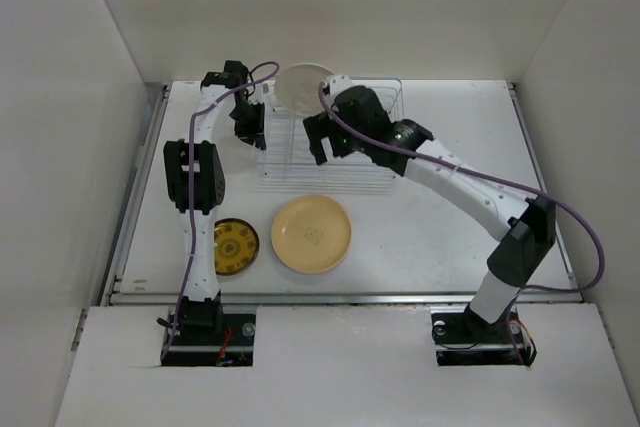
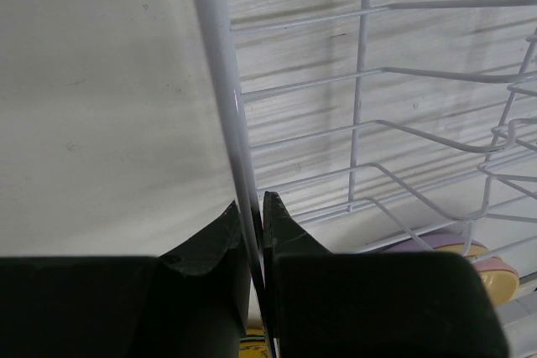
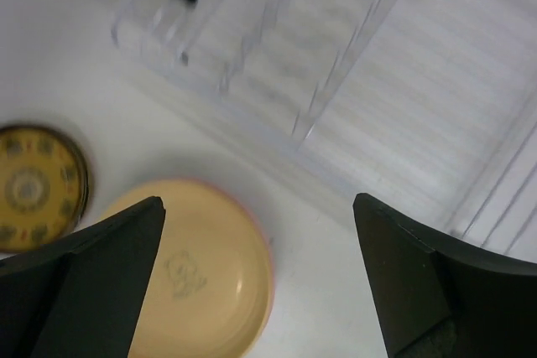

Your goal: Unload the plates from the dish rack

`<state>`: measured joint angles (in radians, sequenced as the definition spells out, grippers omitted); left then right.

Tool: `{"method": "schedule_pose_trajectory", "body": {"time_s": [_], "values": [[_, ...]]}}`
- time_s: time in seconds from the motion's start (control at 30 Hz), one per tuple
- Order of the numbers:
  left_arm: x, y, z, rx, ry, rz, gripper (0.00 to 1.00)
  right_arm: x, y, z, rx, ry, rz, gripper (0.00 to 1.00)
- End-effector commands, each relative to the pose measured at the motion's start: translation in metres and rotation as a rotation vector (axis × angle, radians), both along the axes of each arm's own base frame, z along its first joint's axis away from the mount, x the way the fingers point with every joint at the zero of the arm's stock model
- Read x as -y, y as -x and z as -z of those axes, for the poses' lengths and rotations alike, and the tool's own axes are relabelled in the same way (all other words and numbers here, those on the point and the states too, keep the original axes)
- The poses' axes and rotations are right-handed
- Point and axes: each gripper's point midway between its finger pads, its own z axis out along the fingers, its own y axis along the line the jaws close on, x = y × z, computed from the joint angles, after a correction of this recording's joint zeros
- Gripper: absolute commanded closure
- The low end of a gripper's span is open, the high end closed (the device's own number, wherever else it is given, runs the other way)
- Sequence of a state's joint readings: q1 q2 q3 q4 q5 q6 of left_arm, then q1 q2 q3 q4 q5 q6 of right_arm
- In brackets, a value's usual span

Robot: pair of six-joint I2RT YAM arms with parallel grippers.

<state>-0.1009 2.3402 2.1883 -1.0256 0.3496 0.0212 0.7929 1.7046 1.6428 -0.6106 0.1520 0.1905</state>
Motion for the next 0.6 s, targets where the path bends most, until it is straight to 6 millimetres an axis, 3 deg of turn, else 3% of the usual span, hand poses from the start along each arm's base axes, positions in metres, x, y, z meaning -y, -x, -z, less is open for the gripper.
{"method": "schedule_pose_trajectory", "body": {"time_s": [0.0, 0.03, 0.07, 0.13, 0.17, 0.2, 0.3, 0.37, 0.4, 0.43, 0.5, 0.57], "values": [[-0.005, 0.018, -0.039, 0.014, 0.017, 0.014, 1.00, 0.014, -0.081, -0.076, 0.351, -0.011, 0.108, 0.00], [-0.005, 0.018, -0.039, 0.014, 0.017, 0.014, 1.00, 0.027, -0.108, -0.077, 0.379, 0.009, 0.155, 0.00], [-0.005, 0.020, -0.039, 0.003, 0.016, 0.014, 1.00, 0.019, -0.138, -0.076, 0.417, 0.019, 0.171, 0.00], [-0.006, 0.022, -0.036, 0.001, 0.011, 0.033, 1.00, 0.018, -0.170, -0.074, 0.463, 0.051, 0.169, 0.00], [-0.006, 0.022, -0.036, 0.001, 0.011, 0.033, 1.00, 0.016, -0.186, -0.098, 0.513, 0.004, 0.149, 0.00], [-0.010, 0.021, -0.036, 0.001, 0.011, 0.024, 1.00, 0.008, -0.204, -0.069, 0.485, 0.025, 0.126, 0.00], [-0.010, 0.023, -0.032, -0.014, 0.008, 0.032, 1.00, -0.003, -0.237, -0.069, 0.546, -0.021, 0.086, 0.00], [-0.015, 0.022, -0.032, -0.011, 0.006, 0.033, 1.00, -0.009, -0.247, -0.066, 0.557, -0.041, 0.066, 0.00], [-0.015, 0.025, -0.028, -0.032, 0.004, 0.033, 1.00, -0.007, -0.255, -0.079, 0.589, -0.069, 0.060, 0.00], [-0.020, 0.027, -0.027, -0.039, 0.002, 0.032, 1.00, -0.005, -0.267, -0.062, 0.577, -0.062, 0.063, 0.00], [-0.025, 0.026, -0.023, -0.050, 0.002, 0.021, 1.00, -0.005, -0.277, -0.061, 0.611, -0.086, 0.064, 0.00], [-0.033, 0.027, -0.019, -0.070, 0.011, 0.002, 1.00, -0.008, -0.287, -0.042, 0.606, -0.093, 0.046, 0.00]]}}
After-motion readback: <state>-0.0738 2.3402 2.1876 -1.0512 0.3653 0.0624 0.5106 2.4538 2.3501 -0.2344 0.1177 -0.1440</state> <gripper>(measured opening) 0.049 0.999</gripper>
